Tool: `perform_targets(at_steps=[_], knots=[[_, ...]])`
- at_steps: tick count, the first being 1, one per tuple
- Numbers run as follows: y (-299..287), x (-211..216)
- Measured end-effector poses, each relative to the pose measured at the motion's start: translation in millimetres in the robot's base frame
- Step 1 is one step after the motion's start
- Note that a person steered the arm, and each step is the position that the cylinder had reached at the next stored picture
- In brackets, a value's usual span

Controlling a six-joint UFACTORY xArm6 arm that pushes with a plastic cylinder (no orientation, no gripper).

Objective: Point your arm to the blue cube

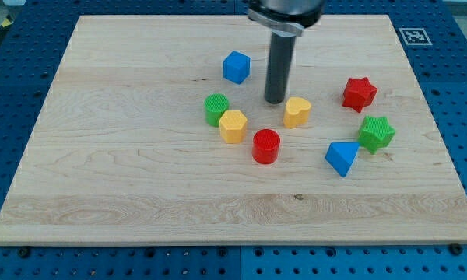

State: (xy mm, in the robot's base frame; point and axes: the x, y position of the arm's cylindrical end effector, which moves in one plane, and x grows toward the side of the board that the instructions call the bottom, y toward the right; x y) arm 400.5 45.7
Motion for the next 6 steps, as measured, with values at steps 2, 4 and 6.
perform_targets(at_steps=[2,4,6], knots=[[-111.4,-57.6],[-129.5,-84.4],[-98.2,-85.9]])
